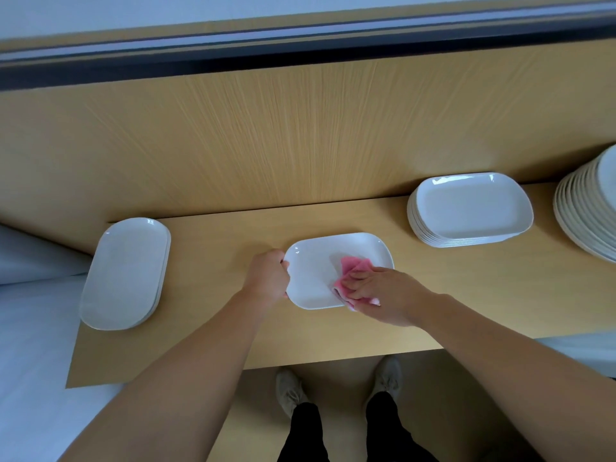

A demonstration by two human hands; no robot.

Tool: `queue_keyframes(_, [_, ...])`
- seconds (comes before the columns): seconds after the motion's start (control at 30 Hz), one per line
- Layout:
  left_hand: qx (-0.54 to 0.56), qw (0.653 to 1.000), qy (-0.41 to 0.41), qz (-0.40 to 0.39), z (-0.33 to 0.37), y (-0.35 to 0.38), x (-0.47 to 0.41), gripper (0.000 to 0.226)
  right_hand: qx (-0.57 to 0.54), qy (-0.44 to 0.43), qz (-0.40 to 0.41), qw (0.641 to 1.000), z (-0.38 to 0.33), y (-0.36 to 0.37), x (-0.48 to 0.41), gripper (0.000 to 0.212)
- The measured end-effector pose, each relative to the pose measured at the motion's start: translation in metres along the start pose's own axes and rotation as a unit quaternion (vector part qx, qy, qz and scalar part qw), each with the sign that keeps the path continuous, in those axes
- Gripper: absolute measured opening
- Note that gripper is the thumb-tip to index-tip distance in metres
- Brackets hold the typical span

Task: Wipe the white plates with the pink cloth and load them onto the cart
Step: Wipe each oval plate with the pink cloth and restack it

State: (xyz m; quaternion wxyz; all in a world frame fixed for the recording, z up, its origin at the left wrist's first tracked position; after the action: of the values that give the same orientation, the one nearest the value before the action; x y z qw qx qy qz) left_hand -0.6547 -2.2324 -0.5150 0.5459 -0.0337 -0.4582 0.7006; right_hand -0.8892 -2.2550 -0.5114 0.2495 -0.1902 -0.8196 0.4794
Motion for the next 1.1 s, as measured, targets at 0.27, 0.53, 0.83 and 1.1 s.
queue_keyframes(0.27, [-0.099,0.992,0.048,0.055,0.005,-0.002,0.003,0.017,0.092,-0.031,-0.078,0.992,0.015,-0.009,0.008,0.032])
queue_keyframes(0.53, [-0.380,0.873,0.302,-0.037,0.013,0.026,0.032,0.053,0.151,-0.015,-0.043,0.988,0.011,-0.013,0.009,0.037])
queue_keyframes(0.83, [-0.397,0.871,0.276,-0.088,0.010,0.029,0.029,0.059,0.127,0.024,0.034,0.991,-0.016,-0.007,-0.041,0.063])
queue_keyframes(1.1, [-0.442,0.846,0.280,-0.101,0.015,0.029,0.025,0.061,0.185,0.196,-0.010,0.963,0.000,-0.012,-0.019,0.065])
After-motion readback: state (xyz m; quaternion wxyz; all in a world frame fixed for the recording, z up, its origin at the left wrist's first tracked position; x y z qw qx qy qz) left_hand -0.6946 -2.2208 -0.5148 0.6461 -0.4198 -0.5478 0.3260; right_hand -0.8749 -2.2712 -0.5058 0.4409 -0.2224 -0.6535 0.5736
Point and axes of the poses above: each hand's wrist, its own x-axis away from the middle knuckle, its own y-axis out of the palm, z = x × y, the point moved 3 cm from there along -x, towards the middle knuckle, and after that the axes turned 7 degrees about z, right-handed, at the moved point
